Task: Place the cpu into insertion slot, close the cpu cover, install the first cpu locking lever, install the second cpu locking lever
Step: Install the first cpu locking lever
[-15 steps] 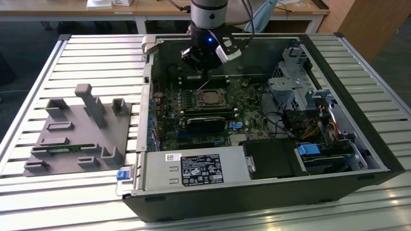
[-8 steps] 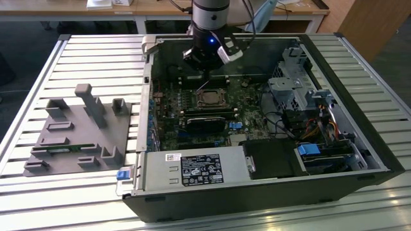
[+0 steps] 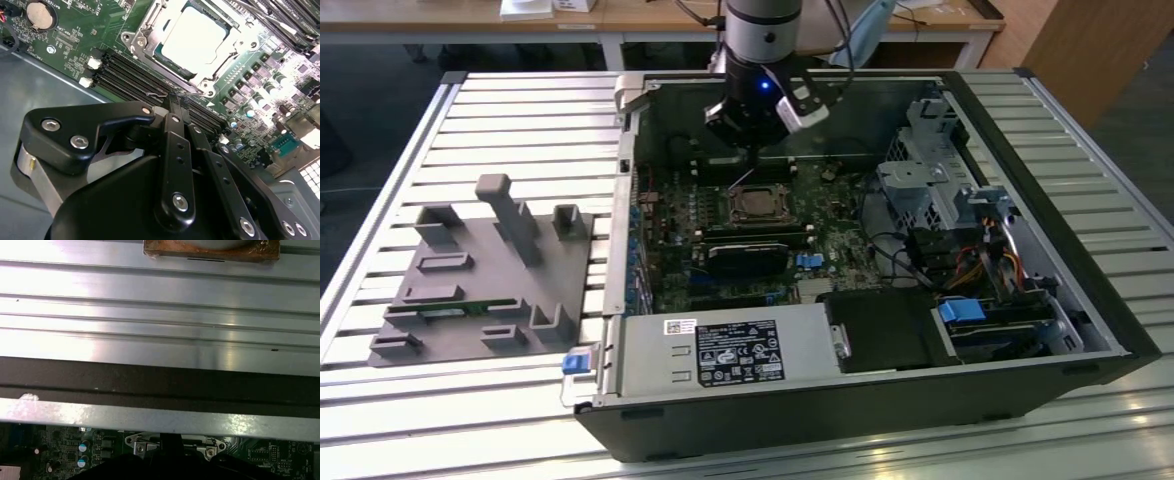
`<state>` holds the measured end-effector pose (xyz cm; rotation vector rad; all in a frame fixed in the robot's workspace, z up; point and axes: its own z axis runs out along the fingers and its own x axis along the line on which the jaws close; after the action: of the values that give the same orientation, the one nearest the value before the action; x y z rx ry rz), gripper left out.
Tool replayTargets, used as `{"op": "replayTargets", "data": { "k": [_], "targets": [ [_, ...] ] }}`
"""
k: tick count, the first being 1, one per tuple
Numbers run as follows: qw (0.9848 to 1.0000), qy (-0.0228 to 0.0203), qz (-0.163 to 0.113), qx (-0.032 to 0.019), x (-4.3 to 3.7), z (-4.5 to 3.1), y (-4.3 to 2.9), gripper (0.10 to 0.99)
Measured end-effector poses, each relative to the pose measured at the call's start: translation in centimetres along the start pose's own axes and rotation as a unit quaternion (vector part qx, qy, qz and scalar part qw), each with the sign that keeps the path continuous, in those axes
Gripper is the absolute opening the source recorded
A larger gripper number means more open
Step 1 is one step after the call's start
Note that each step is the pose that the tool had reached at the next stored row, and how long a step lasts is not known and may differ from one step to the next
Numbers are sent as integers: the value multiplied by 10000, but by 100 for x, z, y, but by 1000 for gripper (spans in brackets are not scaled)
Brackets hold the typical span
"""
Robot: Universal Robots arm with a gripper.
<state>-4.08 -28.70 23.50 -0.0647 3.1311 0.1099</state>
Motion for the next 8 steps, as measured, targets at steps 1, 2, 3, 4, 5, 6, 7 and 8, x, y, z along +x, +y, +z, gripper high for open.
{"op": "replayTargets", "data": {
  "k": [1,2,3,4,5,6,7,8],
  "targets": [
    [10000,0,0,0,-5,2,1,106],
    [10000,0,0,0,-9,3,1,106],
    [10000,0,0,0,-13,5,1,106],
    [10000,0,0,0,-15,6,2,106],
    [10000,0,0,1,-17,7,2,106],
    [10000,1,1,2,-19,8,2,106],
    [10000,1,1,3,-20,10,2,106],
    [10000,1,0,3,-22,11,2,106]
  ]
}}
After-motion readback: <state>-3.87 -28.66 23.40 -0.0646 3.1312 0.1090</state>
